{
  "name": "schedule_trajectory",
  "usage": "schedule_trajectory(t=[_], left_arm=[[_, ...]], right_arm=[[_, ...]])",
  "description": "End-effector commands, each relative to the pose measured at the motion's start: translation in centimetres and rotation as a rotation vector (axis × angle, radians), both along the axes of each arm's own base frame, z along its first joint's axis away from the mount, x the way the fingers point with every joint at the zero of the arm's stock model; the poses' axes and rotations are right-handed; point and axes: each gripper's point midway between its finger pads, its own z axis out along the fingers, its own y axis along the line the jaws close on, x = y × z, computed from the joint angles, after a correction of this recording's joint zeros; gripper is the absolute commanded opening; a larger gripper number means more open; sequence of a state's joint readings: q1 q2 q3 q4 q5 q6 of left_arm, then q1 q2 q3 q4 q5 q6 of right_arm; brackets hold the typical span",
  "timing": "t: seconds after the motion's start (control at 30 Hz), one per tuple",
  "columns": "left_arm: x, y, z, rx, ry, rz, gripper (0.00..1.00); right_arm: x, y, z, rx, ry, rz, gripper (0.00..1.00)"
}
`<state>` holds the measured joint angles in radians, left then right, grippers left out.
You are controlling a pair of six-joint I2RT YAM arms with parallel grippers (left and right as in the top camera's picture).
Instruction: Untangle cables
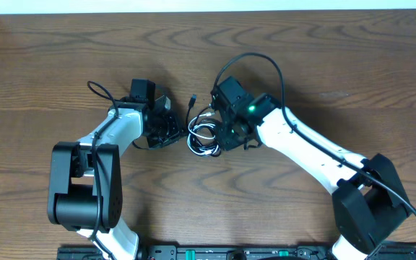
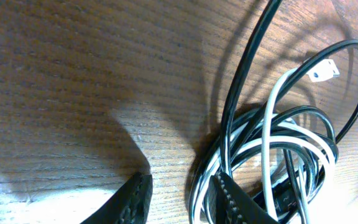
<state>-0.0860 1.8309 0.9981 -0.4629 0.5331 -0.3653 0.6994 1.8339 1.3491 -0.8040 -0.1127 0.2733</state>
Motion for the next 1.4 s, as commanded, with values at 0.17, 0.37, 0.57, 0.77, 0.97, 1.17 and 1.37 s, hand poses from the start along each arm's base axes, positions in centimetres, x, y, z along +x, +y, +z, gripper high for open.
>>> schedule_trajectory(t=[0.17,0.37,0.57,0.77,0.97,1.17,1.37], left_arm=[[-0.5,0.8,-1.0,0.049,0.024,0.005,0.35],[-0.5,0.8,-0.9,0.049,0.024,0.005,0.35],[-0.5,0.8,-0.9,0.049,0.024,0.005,0.35],[-0.5,0.8,-0.9,0.049,0.024,0.005,0.35],[-0.5,0.8,-0.9,0.049,0.024,0.005,0.35],[-0.6,0.8,-1.0,0.049,0.028,0.004,0.35],[-0.7,0.8,-1.0,0.046,0.035,0.004,0.36]], right_arm=[[-2.2,2.2,-1.9,0.141,0.100,-0.004,0.34],[-2.2,1.5,-3.2,0.111,0.093,-0.042,0.33],[-2.1,1.5,-4.2,0.103,0.096,-0.047,0.32],[-2.1,1.3,-5.4,0.087,0.124,-0.077,0.29],[-1.0,0.9,-5.8,0.108,0.129,-0.114,0.25],[0.4,1.8,-5.3,0.156,0.076,-0.115,0.14],[0.5,2.4,-5.1,0.170,0.061,-0.108,0.01]])
